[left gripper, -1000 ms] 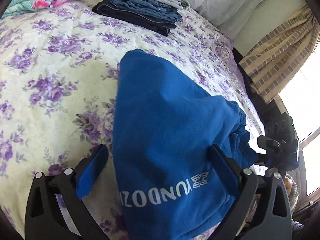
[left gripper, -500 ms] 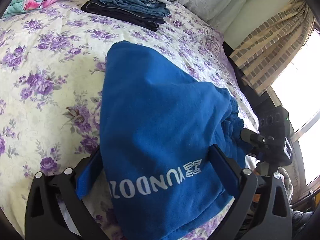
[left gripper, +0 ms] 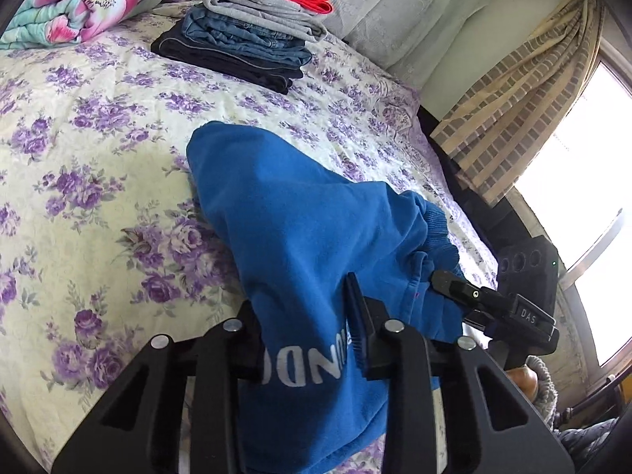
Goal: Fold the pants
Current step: 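Grasp the blue pants bundle with both grippers from opposite sides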
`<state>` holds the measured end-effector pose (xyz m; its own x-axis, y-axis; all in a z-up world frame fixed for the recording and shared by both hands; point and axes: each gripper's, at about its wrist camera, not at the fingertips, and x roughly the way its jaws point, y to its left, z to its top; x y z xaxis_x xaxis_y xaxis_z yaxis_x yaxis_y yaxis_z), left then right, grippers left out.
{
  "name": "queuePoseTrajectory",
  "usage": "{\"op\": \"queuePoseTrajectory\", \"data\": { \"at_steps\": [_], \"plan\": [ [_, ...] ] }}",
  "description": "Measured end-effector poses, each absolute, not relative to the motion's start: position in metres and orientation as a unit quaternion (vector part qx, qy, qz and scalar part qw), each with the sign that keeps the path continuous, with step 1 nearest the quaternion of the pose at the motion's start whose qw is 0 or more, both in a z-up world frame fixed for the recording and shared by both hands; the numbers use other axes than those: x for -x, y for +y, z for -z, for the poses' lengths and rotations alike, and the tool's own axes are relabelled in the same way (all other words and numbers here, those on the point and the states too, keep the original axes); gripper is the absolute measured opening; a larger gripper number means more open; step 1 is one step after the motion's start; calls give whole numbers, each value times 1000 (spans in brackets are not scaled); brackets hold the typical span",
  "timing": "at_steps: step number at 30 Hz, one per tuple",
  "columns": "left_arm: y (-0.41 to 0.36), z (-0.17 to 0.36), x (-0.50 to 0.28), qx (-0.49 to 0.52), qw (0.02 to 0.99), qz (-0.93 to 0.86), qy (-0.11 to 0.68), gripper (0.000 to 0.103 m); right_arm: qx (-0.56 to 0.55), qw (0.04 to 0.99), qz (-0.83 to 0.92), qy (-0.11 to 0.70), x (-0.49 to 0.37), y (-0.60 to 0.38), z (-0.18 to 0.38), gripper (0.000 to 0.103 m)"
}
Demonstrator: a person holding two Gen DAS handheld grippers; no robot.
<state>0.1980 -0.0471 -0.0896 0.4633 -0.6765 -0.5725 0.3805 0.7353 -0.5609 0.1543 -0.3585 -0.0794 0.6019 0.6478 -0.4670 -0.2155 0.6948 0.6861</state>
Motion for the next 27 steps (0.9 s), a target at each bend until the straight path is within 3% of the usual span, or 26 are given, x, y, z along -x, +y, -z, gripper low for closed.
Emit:
{"op": "queuePoseTrajectory", "data": {
  "at_steps": [3, 5, 6, 9, 11, 13, 15, 27],
  "plan": [
    [-46, 96, -198, 183, 832, 315, 419, 33, -301, 839, -259, 372, -152, -361, 86, 47],
    [-43, 105, -204, 199, 822, 311, 434, 44, -315, 831, -258, 378, -154, -365, 94, 47],
    [-42, 110, -208, 207, 815, 309, 444, 56, -323, 827, -258, 380, -154, -367, 97, 47],
    [-35, 121, -217, 241, 792, 322, 459, 60, -330, 823, -261, 382, -154, -368, 100, 47],
    [-34, 122, -217, 240, 789, 328, 461, 55, -327, 824, -261, 382, -154, -367, 100, 47],
    [-35, 121, -215, 254, 776, 352, 458, 31, -326, 824, -262, 382, -154, -366, 101, 47],
    [-36, 117, -212, 249, 782, 354, 449, 26, -327, 824, -261, 382, -154, -366, 101, 47],
    [-45, 51, -218, 190, 821, 361, 398, 22, -313, 839, -272, 352, -168, -368, 55, 47]
  ]
}}
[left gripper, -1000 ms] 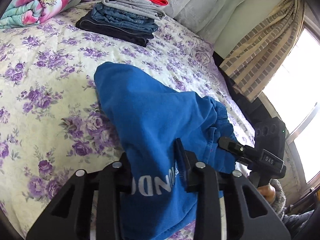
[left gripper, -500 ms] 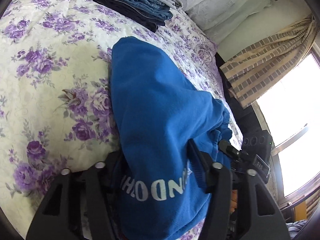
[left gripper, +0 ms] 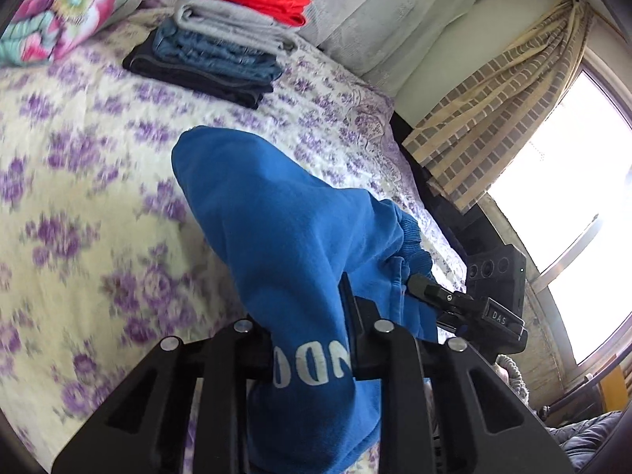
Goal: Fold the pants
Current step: 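Grasp the blue pants bundle with both grippers from opposite sides, then lift the bundle with both grippers and carry it onto the clothes stack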
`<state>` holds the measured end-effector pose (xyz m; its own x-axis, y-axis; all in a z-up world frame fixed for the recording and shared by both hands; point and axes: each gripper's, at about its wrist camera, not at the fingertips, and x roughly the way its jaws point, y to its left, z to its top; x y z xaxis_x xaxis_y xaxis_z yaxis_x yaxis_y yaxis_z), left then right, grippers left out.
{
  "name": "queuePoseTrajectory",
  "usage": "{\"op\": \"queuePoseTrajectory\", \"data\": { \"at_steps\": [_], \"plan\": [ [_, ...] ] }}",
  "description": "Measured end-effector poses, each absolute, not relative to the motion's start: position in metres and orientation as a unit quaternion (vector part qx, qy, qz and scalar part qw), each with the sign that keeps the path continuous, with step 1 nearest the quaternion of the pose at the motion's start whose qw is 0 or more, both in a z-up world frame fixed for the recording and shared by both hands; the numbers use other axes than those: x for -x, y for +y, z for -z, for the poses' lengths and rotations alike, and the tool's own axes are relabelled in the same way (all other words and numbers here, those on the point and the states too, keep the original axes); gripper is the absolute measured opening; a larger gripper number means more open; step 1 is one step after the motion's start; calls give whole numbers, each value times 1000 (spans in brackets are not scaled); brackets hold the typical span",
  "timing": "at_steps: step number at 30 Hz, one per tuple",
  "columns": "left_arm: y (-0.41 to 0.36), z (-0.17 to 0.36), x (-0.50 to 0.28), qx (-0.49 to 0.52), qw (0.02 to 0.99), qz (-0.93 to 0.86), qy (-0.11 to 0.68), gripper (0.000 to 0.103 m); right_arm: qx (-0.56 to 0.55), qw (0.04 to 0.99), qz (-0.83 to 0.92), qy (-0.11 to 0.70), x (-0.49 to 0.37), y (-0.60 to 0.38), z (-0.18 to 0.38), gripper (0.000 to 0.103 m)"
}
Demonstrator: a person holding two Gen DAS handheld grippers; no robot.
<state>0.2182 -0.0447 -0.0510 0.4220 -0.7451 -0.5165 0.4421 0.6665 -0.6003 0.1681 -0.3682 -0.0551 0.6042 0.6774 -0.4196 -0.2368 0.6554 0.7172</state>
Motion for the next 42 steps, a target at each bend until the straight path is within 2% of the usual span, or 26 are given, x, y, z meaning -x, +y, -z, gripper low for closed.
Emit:
{"op": "queuePoseTrajectory", "data": {
  "at_steps": [7, 11, 19, 23, 27, 32, 35, 37, 39, 42],
  "plan": [
    [-47, 14, -286, 174, 836, 341, 394, 22, -291, 844, -280, 354, -236, -360, 20, 47],
    [-40, -29, -342, 171, 850, 326, 376, 22, -271, 849, -294, 346, -300, -349, -25, 47],
    [-27, -191, -490, 155, 886, 308, 308, 22, -248, 878, -315, 263, -455, -334, -183, 47],
    [-32, -241, -554, 133, 908, 271, 290, 23, -246, 887, -307, 241, -531, -329, -222, 47],
    [-35, -240, -608, 131, 914, 247, 293, 23, -264, 886, -296, 240, -593, -328, -214, 47],
    [-36, -183, -666, 150, 902, 232, 330, 24, -261, 887, -268, 272, -642, -328, -171, 47],
    [-44, -132, -692, 152, 891, 211, 371, 32, -252, 887, -225, 314, -658, -329, -133, 48],
    [-52, -106, -695, 130, 902, 176, 371, 58, -253, 887, -210, 325, -662, -333, -111, 49],
    [-56, -92, -692, 112, 915, 139, 361, 75, -254, 889, -204, 322, -664, -336, -101, 51],
    [-52, -90, -693, 121, 919, 114, 358, 88, -253, 890, -205, 321, -662, -335, -99, 52]
  ]
}}
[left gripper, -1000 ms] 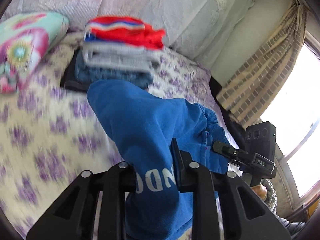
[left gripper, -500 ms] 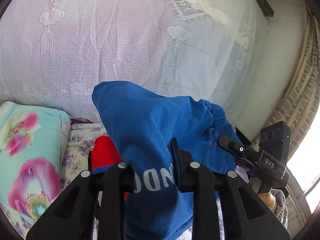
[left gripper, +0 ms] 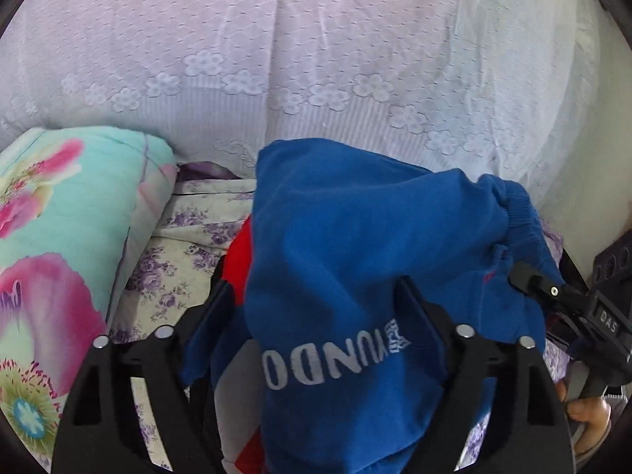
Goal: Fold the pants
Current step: 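Lift the bundle with both grippers and carry it onto the clothes stack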
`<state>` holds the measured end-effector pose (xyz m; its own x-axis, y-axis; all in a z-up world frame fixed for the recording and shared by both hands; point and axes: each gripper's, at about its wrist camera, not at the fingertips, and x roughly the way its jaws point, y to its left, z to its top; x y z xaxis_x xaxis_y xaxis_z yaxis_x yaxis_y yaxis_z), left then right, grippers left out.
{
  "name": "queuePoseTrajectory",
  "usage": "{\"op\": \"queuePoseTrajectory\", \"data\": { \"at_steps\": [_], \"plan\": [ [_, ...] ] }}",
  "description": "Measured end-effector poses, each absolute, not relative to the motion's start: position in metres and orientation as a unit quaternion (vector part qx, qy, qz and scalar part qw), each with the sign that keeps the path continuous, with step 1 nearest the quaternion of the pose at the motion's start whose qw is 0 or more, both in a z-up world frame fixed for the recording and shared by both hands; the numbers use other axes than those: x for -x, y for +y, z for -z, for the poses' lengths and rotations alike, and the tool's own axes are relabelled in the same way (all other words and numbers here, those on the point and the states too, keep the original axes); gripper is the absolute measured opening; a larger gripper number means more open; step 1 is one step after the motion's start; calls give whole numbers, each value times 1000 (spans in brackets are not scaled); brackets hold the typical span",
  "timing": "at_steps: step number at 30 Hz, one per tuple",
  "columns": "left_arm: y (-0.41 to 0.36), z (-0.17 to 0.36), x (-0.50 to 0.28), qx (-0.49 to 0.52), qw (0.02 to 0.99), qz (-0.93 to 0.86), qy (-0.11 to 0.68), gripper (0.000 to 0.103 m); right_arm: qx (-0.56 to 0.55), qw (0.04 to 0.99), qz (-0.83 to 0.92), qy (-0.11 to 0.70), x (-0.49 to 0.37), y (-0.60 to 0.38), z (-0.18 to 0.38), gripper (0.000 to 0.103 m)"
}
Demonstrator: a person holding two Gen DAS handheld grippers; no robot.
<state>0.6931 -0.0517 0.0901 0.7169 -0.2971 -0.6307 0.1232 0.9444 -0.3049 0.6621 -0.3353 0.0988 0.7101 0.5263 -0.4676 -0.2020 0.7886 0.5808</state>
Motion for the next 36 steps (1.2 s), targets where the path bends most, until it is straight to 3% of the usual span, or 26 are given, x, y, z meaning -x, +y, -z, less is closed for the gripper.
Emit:
{"op": "queuePoseTrajectory", "data": {
  "at_steps": [1, 4, 6, 7, 17, 24, 36],
  "plan": [
    [-49, -90, -693, 120, 919, 104, 360, 93, -247, 891, -204, 321, -661, -333, -100, 52],
    [-50, -103, -684, 97, 931, 86, 341, 93, -231, 897, -202, 317, -655, -327, -106, 60],
    [-53, -111, -678, 72, 938, 76, 330, 93, -208, 911, -174, 311, -649, -325, -116, 84],
    [-55, -114, -676, 58, 940, 70, 328, 92, -200, 917, -164, 305, -648, -326, -119, 86],
    [-48, -141, -654, 49, 954, 39, 292, 92, -127, 963, -106, 214, -617, -323, -172, 87],
    [-61, -116, -667, 8, 937, 15, 350, 92, -104, 951, -64, 285, -641, -308, -151, 90],
    [-60, -124, -647, 8, 950, 20, 312, 92, -57, 966, -75, 241, -615, -296, -162, 94]
  ]
}}
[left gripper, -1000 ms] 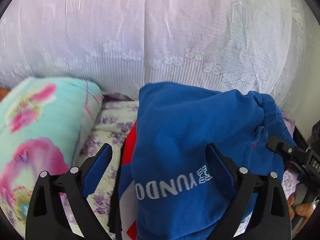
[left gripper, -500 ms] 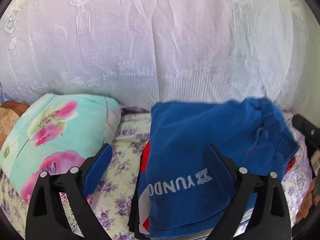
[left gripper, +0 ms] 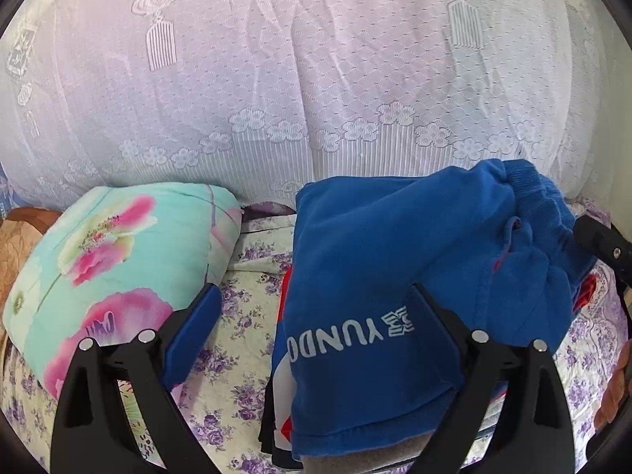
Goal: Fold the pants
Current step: 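Lift the bundle with both grippers and carry it onto the clothes stack, then lower the bundle onto the stack and open both grippers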
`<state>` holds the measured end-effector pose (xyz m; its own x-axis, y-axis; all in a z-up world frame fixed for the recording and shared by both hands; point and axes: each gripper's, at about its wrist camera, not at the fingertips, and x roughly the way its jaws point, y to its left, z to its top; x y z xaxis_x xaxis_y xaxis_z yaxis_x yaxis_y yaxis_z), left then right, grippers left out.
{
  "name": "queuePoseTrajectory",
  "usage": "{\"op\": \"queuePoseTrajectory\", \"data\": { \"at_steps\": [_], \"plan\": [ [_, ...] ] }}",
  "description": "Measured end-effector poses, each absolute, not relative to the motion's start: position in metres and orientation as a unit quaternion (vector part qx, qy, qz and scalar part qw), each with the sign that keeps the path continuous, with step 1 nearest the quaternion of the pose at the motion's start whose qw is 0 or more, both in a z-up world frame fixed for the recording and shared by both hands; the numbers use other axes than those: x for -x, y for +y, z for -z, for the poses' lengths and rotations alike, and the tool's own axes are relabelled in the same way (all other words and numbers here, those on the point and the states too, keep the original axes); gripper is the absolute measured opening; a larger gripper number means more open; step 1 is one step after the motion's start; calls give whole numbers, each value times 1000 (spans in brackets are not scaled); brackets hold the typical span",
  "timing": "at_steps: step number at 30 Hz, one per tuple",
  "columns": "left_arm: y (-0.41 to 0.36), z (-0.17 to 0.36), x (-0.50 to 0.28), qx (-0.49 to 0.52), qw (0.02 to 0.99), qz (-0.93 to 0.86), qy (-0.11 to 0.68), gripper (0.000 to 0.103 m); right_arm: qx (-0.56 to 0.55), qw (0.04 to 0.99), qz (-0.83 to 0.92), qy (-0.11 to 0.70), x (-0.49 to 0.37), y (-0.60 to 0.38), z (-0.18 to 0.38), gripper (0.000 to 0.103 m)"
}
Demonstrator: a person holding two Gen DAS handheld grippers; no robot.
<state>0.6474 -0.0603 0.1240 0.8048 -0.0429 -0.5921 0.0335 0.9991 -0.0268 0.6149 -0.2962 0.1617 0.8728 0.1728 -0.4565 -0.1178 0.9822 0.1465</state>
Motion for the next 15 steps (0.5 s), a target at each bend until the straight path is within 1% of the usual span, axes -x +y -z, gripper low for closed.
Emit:
{"op": "queuePoseTrajectory", "data": {
  "at_steps": [4, 7, 9, 15],
  "plan": [
    [-65, -127, -633, -11, 953, 19, 302, 92, -64, 969, -70, 226, -601, -300, -165, 94],
    [-66, -131, -617, -22, 956, 17, 291, 92, -81, 971, -69, 213, -585, -307, -167, 97],
    [-66, -133, -603, -27, 958, 17, 284, 93, -94, 969, -73, 215, -575, -311, -164, 99],
    [-71, -133, -553, -51, 963, 32, 264, 97, -101, 965, -78, 230, -539, -312, -145, 99]
  ]
}}
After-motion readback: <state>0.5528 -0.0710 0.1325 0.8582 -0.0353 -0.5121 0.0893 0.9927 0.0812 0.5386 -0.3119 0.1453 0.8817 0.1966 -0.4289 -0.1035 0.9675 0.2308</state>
